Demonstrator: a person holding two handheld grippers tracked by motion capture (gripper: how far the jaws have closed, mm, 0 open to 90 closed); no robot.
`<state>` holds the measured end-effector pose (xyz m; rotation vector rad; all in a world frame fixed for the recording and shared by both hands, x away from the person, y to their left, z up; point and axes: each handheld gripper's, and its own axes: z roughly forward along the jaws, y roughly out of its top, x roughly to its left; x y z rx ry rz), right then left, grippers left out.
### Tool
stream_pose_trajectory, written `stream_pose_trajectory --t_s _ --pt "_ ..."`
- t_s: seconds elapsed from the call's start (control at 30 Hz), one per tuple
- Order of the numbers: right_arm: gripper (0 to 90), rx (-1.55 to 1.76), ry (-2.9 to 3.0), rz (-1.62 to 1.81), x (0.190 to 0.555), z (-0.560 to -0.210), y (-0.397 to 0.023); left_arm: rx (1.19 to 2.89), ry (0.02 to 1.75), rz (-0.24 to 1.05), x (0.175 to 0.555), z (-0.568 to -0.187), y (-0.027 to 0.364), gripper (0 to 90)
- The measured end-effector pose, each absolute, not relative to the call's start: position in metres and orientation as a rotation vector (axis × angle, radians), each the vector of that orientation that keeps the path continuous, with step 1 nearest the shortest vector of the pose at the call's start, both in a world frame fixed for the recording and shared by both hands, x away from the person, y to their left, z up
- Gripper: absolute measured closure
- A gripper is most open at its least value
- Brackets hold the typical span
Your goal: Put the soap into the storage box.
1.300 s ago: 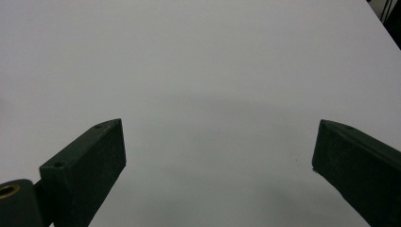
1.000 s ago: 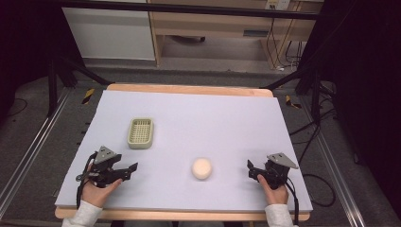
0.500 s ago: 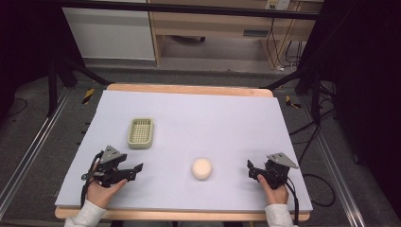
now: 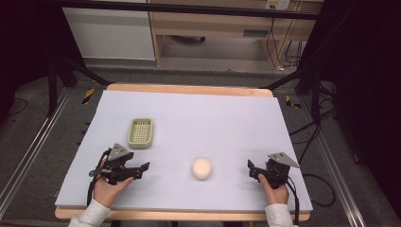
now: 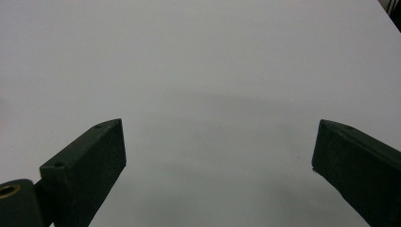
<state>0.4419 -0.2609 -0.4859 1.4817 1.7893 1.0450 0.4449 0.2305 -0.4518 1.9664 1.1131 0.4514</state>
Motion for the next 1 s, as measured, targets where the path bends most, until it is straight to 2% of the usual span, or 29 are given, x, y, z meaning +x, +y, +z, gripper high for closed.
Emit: stream_pose_trajectory --t_s 1.0 --pt "4.4 1.479 1.790 1.044 0.442 -0.486 -0.261 2.000 1.023 0.413 0.454 -0.440 0.185 23.1"
